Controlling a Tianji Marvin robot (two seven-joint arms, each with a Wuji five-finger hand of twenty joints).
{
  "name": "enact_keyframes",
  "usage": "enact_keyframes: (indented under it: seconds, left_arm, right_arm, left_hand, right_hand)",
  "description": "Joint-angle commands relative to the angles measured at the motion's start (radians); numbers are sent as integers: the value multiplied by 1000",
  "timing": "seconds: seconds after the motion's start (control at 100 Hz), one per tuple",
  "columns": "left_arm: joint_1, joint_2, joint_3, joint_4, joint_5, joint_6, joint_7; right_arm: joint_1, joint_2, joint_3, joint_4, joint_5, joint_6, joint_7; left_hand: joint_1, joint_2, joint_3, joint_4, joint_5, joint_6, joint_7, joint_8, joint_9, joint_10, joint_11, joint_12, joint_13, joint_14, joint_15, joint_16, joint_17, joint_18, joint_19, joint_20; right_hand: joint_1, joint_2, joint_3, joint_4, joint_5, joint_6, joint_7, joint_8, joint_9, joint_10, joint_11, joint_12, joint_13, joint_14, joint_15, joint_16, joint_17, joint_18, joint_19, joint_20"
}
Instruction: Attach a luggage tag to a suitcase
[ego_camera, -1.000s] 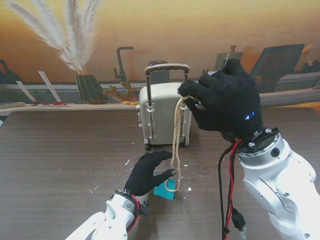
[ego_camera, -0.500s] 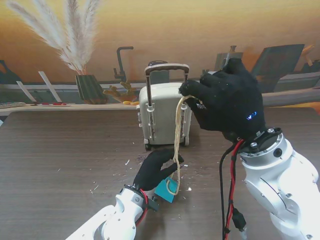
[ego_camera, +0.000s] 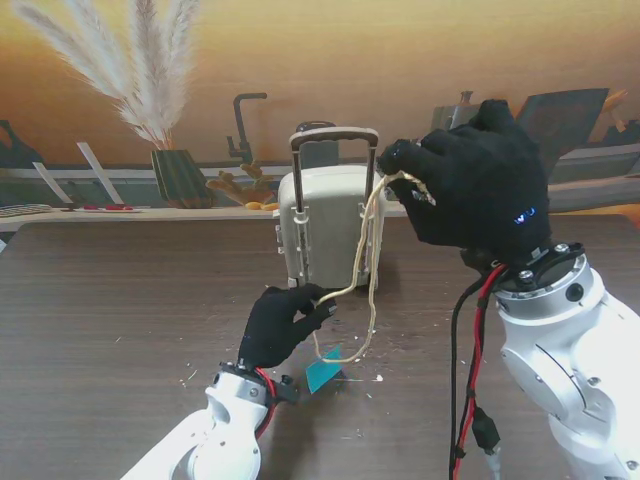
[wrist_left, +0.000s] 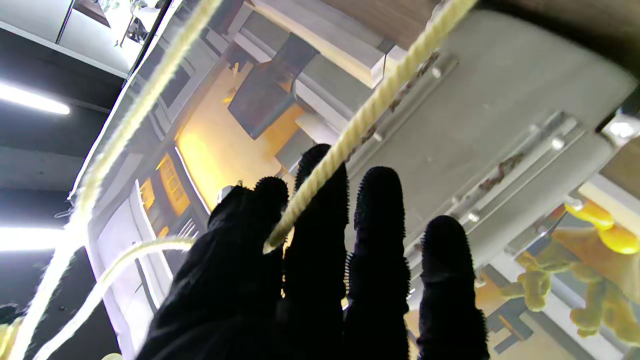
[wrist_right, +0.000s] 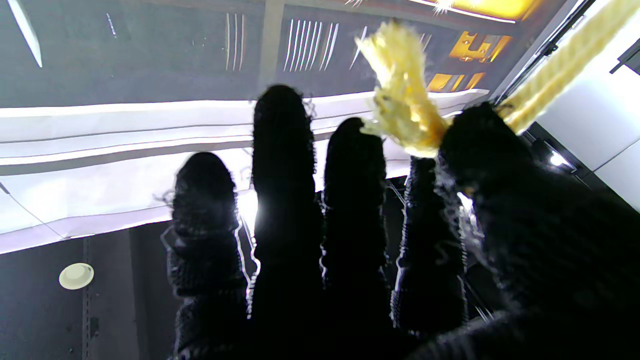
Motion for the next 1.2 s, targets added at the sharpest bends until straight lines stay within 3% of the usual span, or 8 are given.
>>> enact_keyframes:
  seconds: [0.0, 0.1, 0.19, 0.38, 0.67, 0.83, 1.01, 1.19]
  left_arm:
    - [1, 12, -10, -35, 9, -4, -5]
    - [9, 18, -32, -73, 21, -1, -22]
    - [16, 23, -50, -109, 16, 2, -53]
    - [14, 21, -65, -172, -15, 8, -76]
    - [-18, 25, -85, -269, 19, 47, -96]
    - [-39, 24, -90, -293, 22, 66, -102]
    - [-54, 21, -100, -301, 10, 86, -109]
    - [-71, 17, -102, -294, -9, 90, -105]
  right_arm:
    - [25, -2, 5, 1, 2, 11, 20]
    - [58, -3, 2, 16, 9, 25, 31]
    - [95, -4, -8, 40, 15, 43, 36]
    - [207, -10, -52, 102, 40, 83, 50]
    - [407, -23, -164, 210, 74, 171, 73]
    - [503, -29, -217, 265, 86, 205, 85]
    - [596, -36, -265, 335, 101, 231, 85]
    - [682, -48, -321, 430, 130, 268, 63]
  left_hand:
    - [36, -24, 26, -21, 21, 9, 9, -6, 35, -12, 86, 83, 33, 3, 130, 86, -20, 3, 179, 10]
    - [56, 2, 11, -21, -16, 20, 48, 54, 10, -23, 201, 192, 31, 33, 313, 174, 11, 36, 337, 81]
    - [70, 31, -12, -20, -54, 16, 87, 112, -14, -39, 265, 259, 19, 34, 392, 210, 38, 43, 377, 107]
    - [75, 39, -20, -18, -65, 19, 92, 123, -22, -40, 276, 273, 15, 34, 406, 216, 43, 47, 380, 109]
    - [75, 45, -26, -17, -66, 17, 84, 113, -28, -44, 274, 275, 13, 29, 405, 215, 44, 42, 380, 110]
    - [76, 48, -33, -15, -68, 16, 78, 101, -33, -45, 270, 276, 27, 25, 416, 218, 83, 47, 405, 118]
    - [81, 53, -40, -12, -69, 20, 75, 87, -38, -37, 271, 277, 64, 19, 480, 233, 220, 54, 522, 151]
    - [81, 53, -42, -11, -69, 22, 69, 77, -40, -35, 271, 277, 61, 19, 486, 231, 239, 44, 550, 158]
  right_hand:
    - [91, 67, 45, 12, 69, -87, 127, 73, 8, 0, 18, 20, 11, -7, 5, 17, -5, 1, -10, 10]
    - [91, 66, 45, 12, 70, -87, 128, 73, 7, 0, 18, 20, 11, -8, 6, 17, -5, -1, -9, 10]
    - [91, 66, 47, 12, 68, -83, 127, 74, 5, 4, 18, 20, 11, -7, 6, 18, -5, 0, -9, 11]
    - [90, 64, 51, 11, 66, -81, 128, 74, 7, -1, 21, 21, 12, -9, 8, 18, -4, 2, -8, 12]
    - [88, 60, 55, 10, 68, -83, 129, 73, 6, 2, 22, 18, 13, -9, 9, 17, -3, 1, -8, 13]
    - [88, 58, 57, 10, 68, -85, 130, 73, 6, -2, 23, 17, 13, -10, 10, 17, 0, 1, -5, 14]
    - [88, 59, 57, 9, 67, -86, 130, 71, 6, 0, 23, 15, 17, -10, 14, 17, 5, -1, 0, 15]
    - [87, 59, 58, 9, 67, -87, 131, 70, 7, -7, 24, 14, 22, -10, 22, 19, 12, 2, 15, 22]
